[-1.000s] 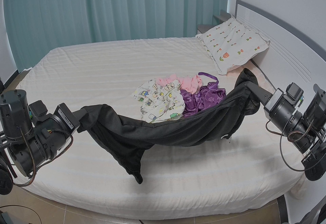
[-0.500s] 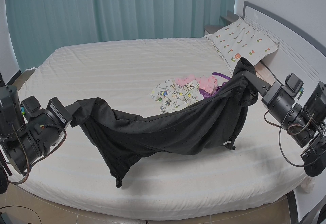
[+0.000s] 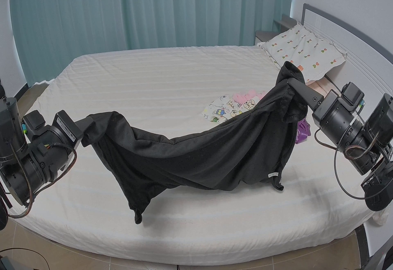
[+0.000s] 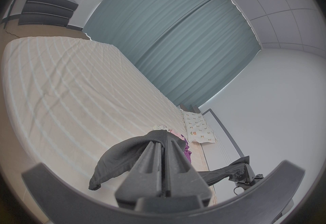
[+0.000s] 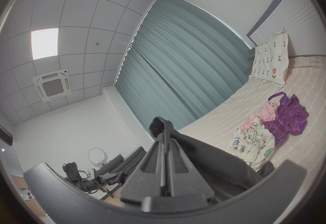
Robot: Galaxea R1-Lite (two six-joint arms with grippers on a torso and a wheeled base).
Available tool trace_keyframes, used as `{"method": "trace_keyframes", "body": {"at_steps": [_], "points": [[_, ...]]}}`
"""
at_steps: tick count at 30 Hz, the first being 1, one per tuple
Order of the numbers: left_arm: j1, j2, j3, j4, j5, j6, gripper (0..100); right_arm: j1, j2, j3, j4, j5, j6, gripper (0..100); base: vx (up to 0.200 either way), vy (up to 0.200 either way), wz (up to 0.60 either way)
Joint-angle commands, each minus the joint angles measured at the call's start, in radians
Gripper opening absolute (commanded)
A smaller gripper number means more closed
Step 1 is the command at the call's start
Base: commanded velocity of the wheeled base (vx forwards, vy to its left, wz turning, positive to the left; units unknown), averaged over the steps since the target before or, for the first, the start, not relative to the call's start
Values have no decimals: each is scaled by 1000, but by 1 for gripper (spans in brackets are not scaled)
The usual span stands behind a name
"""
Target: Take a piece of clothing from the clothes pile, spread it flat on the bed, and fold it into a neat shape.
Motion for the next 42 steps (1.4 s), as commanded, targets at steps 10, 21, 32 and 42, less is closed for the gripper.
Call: {"method": "trace_keyframes", "body": {"at_steps": [10, 21, 32, 42], "points": [[29, -19, 3, 1, 1, 0, 0, 5, -2, 0, -1, 0, 0, 0, 0, 200, 0], [32, -35, 13, 2, -2, 0, 0, -3, 7, 0, -3, -1, 2, 0, 0, 200, 0], [30, -29, 47, -1, -6, -2, 0, -20, -2, 32, -1, 0, 9, 0, 0, 91, 0], [21, -36, 73, 1, -7, -5, 0, -12, -25, 110, -14, 2, 19, 0, -140, 0, 0]]}}
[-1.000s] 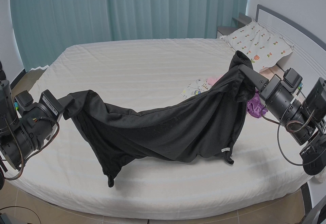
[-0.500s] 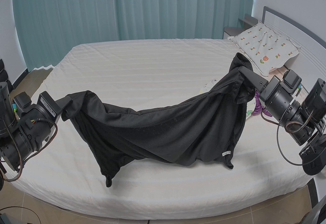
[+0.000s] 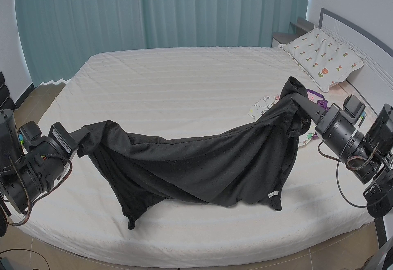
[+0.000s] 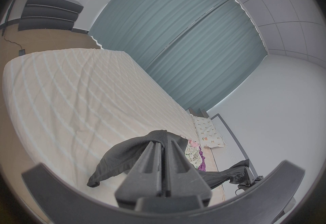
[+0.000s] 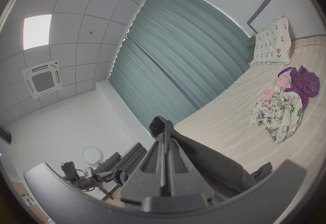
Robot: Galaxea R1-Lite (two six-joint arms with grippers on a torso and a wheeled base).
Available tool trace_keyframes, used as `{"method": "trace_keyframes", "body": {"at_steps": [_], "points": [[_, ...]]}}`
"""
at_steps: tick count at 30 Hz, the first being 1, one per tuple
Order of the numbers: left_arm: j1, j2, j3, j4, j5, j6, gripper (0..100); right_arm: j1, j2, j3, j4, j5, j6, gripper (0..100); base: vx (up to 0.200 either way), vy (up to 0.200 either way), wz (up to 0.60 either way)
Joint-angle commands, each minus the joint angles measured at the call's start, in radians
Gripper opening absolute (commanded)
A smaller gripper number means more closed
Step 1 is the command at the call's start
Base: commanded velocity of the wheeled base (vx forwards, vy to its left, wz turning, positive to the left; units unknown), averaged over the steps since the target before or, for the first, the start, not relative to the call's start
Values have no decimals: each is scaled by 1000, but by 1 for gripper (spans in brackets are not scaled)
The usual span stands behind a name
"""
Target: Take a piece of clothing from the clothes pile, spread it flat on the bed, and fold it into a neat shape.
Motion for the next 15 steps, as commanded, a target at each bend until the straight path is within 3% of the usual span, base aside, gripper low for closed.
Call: {"method": "trace_keyframes", "body": {"at_steps": [1, 15], "points": [[-2, -5, 9, 0, 1, 0, 0, 10, -31, 45, -5, 3, 4, 0, -200, 0, 0], [-38, -151, 29, 4, 8, 1, 0, 84, -304, 140, 35, 1, 28, 0, -200, 0, 0]]}}
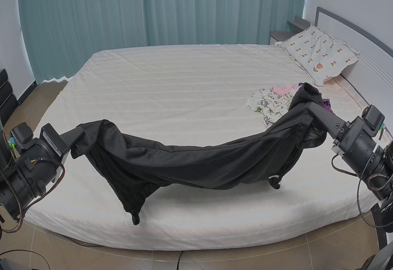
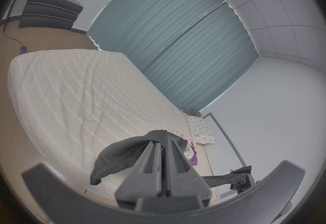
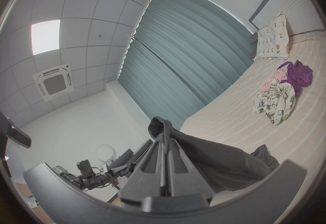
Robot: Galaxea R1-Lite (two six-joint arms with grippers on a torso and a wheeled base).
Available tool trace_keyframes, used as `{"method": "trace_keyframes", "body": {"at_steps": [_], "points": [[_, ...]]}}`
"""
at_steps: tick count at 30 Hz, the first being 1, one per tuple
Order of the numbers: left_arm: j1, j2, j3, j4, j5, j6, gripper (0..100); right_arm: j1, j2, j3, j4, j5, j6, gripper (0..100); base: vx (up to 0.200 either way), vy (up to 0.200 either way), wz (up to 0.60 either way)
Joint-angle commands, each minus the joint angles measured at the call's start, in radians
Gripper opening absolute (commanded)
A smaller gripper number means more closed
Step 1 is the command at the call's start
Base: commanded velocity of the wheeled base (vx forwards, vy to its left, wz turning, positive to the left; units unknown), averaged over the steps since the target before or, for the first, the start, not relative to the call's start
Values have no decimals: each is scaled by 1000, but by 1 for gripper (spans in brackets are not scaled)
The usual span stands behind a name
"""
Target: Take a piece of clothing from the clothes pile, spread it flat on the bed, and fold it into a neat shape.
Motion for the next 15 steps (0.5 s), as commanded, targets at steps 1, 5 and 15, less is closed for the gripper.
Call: {"method": "trace_keyframes", "body": {"at_steps": [1, 5, 15], "points": [[-8, -92, 3, 5, 2, 5, 0, 17, -167, 5, 55, 3, 3, 0, -200, 0, 0], [-8, -132, -20, 37, 2, 5, 0, 15, -262, -20, 130, 10, 7, 0, -200, 0, 0], [3, -124, -172, 118, -4, 15, 0, -52, -257, -380, 374, 16, 96, 0, 0, 0, 0]]}}
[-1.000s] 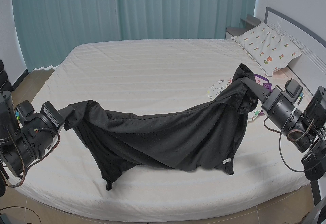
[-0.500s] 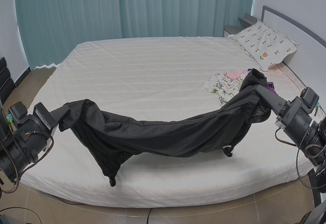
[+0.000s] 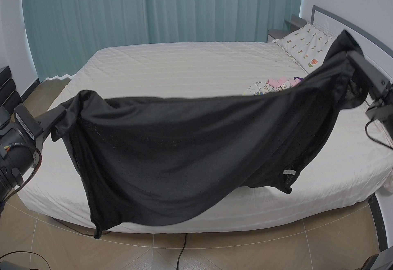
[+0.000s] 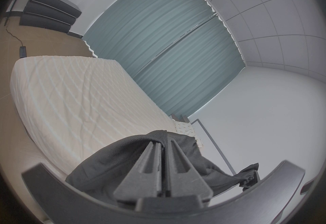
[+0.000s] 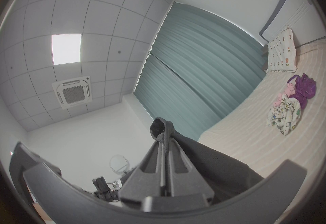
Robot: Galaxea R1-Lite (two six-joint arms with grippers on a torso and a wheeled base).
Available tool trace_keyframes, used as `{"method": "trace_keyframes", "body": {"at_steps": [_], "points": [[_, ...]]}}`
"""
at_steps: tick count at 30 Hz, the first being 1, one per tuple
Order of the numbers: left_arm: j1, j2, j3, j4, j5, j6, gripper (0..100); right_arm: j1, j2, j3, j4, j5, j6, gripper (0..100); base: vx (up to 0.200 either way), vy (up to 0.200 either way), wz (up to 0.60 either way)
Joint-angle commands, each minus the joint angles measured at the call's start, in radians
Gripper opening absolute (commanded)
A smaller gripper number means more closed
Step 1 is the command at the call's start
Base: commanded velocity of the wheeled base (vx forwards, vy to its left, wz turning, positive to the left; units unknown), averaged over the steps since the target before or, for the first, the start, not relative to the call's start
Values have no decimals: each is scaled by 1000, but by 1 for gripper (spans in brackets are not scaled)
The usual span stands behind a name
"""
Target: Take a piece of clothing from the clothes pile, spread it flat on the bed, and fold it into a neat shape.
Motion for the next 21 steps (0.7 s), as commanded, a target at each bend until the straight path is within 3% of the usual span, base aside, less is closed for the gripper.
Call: {"method": "trace_keyframes", "body": {"at_steps": [1, 6, 13, 21], "points": [[8, 14, -94, 39, -2, 12, 0, -63, 21, -232, 169, 15, 78, 0, 0, 0, 0], [11, 129, -91, 44, -1, 16, 0, -168, 170, -326, 221, 96, 89, 0, 0, 0, 0], [40, 310, -108, 12, 2, 9, 0, -245, 397, -470, 219, 98, 87, 0, 0, 0, 0], [88, 496, -150, -116, -2, 6, 0, -251, 567, -562, 204, 92, 83, 0, 25, 0, 0]]}}
